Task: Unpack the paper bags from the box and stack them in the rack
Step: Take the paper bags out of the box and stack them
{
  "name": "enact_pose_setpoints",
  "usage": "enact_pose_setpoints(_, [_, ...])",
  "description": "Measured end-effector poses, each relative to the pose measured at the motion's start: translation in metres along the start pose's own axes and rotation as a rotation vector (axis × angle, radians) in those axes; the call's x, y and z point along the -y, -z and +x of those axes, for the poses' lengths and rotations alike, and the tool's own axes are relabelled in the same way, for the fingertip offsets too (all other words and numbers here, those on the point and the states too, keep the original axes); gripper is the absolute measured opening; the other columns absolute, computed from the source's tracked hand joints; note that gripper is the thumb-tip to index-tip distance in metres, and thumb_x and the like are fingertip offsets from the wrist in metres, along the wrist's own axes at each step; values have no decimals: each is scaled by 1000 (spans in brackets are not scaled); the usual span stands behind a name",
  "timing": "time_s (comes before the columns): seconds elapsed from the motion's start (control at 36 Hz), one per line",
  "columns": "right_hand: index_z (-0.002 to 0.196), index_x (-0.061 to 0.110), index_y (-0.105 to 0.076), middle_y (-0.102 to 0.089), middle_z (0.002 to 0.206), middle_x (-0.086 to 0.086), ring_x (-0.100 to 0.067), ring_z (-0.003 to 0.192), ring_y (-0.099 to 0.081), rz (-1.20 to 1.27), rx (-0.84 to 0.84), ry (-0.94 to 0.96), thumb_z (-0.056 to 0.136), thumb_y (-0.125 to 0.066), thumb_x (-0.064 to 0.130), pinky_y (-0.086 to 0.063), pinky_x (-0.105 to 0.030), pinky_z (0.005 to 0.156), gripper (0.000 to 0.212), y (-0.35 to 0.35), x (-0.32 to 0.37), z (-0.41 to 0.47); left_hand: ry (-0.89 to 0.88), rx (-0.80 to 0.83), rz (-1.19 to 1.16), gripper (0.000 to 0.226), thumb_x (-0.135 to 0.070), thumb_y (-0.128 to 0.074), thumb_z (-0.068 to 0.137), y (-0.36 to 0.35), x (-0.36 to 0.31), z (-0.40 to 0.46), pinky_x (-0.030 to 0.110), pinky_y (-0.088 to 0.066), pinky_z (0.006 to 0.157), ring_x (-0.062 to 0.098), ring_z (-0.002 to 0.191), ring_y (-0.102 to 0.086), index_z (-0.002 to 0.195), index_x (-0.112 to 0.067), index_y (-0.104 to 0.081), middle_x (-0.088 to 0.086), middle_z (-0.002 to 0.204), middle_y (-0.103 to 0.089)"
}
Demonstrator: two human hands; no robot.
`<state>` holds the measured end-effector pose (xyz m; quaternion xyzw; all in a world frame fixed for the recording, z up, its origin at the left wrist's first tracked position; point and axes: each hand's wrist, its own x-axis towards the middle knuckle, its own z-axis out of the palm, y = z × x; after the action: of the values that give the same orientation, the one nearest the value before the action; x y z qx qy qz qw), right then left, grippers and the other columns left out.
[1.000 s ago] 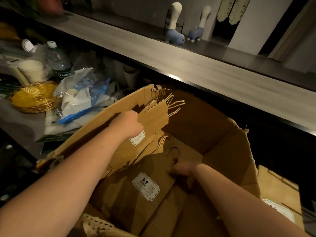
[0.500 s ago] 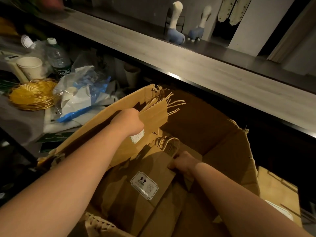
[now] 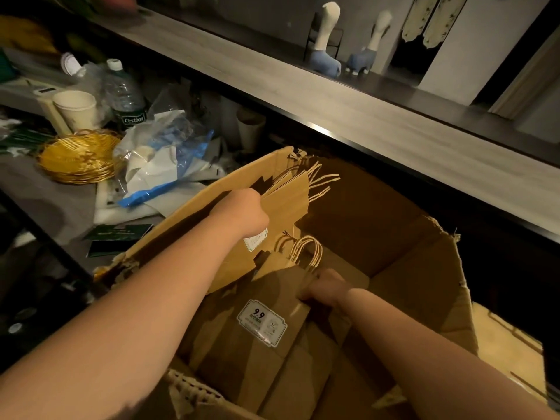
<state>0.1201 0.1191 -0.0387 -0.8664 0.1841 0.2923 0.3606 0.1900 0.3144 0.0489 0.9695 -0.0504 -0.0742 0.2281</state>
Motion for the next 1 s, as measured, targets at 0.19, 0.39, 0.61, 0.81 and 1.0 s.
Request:
enact_pose_setpoints(0.19, [136, 15, -45, -60, 123, -17, -32, 97, -68, 573, 250, -30, 76, -73, -2, -58, -33, 62, 68, 26, 6, -6, 6, -21, 15, 5, -21, -59, 91, 3, -1, -1, 24, -44, 56, 17, 72, -58, 89, -17, -58, 3, 84, -63])
enact_pose_setpoints(0.39, [133, 5, -49, -61, 124, -17, -35, 114, -60, 534, 269, 308, 71, -76, 8, -52, -48, 95, 68, 92, 20, -37, 24, 3, -80, 14, -19, -58, 91, 8, -1, -4, 26, -44, 59, 19, 69, -59, 77, -15, -59, 2, 75, -61])
enact_pose_setpoints(0.61, [130, 3, -52, -66, 116, -14, -32, 108, -65, 965, 175, 668, 82, -59, 7, -57, -38, 79, 49, 110, 17, -57, -61, 241, -517, 12, -18, -65, 89, 16, -10, -9, 25, -44, 76, 12, 91, -59, 101, -20, -67, -7, 95, -68])
enact_pose_setpoints(0.81, [129, 8, -53, -69, 111, -11, -25, 97, -70, 1181, -5, 528, 83, -61, 14, -59, -35, 72, 47, 111, 9, -58, -122, 410, -614, 27, -27, -69, 86, 22, -18, -15, 43, -41, 103, 17, 108, -61, 112, -25, -64, -6, 107, -71])
enact_pose_setpoints(1.0, [122, 12, -55, -70, 108, -8, -23, 100, -69, 1312, 30, 624, 92, -54, 21, -58, -38, 87, 31, 117, 6, -65, -60, 497, -838, 49, -23, -76, 73, 30, -25, -19, 45, -54, 87, 31, 99, -68, 117, -12, -58, 15, 108, -70])
